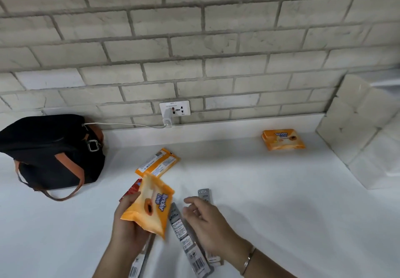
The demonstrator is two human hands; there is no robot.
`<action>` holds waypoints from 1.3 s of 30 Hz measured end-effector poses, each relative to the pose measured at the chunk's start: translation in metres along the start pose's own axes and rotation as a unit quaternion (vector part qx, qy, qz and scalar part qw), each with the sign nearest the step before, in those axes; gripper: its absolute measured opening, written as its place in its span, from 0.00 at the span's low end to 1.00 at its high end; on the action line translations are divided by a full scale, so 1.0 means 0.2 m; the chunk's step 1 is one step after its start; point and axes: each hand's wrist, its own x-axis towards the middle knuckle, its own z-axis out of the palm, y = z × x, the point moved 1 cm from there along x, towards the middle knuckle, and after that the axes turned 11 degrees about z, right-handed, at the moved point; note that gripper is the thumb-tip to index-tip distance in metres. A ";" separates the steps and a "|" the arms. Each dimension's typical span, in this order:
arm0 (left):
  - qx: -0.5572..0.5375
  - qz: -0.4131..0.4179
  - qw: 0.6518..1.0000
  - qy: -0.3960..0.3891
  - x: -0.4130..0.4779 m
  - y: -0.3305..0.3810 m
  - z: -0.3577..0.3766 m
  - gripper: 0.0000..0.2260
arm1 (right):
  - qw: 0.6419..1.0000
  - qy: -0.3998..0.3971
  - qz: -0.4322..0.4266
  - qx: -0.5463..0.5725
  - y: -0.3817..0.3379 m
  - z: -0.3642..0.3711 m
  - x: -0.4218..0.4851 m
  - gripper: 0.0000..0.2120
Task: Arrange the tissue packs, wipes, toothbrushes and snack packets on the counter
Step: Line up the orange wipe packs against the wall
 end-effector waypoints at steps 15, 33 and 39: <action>-0.006 -0.193 0.968 -0.163 -0.06 -0.47 0.61 0.26 | 0.878 0.091 0.171 0.438 0.35 -0.50 -0.07 0.18; 0.159 -0.108 0.974 -0.121 0.02 -0.94 1.08 0.11 | 0.958 0.189 0.128 0.172 0.62 -1.00 -0.07 0.17; 0.168 -0.146 0.973 -0.067 0.08 -1.07 1.21 0.14 | 0.976 0.182 0.122 0.002 0.71 -0.99 -0.03 0.29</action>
